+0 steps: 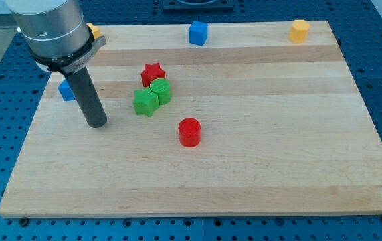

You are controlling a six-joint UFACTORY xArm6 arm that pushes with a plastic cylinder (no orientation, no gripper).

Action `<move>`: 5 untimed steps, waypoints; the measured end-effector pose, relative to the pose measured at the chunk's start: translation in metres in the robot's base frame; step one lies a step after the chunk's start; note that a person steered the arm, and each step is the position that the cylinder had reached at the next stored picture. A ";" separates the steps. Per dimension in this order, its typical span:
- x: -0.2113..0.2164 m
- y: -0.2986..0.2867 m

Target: Slide the red circle to the center

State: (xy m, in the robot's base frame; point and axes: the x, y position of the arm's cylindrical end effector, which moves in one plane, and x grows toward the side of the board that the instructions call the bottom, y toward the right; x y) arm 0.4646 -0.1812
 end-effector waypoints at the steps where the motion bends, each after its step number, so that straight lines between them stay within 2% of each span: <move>1: 0.016 0.035; 3: 0.052 0.141; 5: 0.052 0.220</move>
State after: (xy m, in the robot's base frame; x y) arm 0.5165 0.0384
